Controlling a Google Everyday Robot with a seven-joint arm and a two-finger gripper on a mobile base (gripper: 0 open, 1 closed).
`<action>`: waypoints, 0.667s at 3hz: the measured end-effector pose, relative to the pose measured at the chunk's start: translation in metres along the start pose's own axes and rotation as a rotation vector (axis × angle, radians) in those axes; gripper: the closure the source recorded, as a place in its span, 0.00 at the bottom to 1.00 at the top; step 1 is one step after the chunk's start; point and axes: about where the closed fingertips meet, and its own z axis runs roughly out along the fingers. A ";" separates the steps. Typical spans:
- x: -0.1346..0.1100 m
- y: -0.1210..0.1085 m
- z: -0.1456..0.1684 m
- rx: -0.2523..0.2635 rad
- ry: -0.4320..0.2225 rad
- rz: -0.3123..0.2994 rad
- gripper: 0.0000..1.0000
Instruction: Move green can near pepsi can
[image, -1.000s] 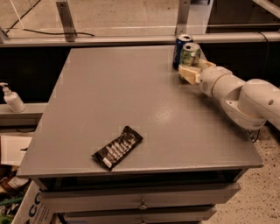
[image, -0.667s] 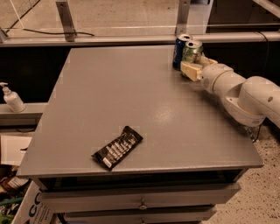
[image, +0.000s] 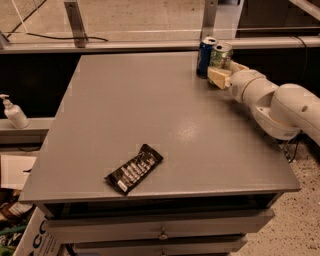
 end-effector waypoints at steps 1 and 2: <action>0.006 -0.002 -0.001 0.012 0.011 0.010 0.58; 0.010 -0.003 -0.001 0.016 0.021 0.016 0.35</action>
Offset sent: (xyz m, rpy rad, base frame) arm -0.0022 -0.0115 -0.0149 0.0067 0.0371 -0.0328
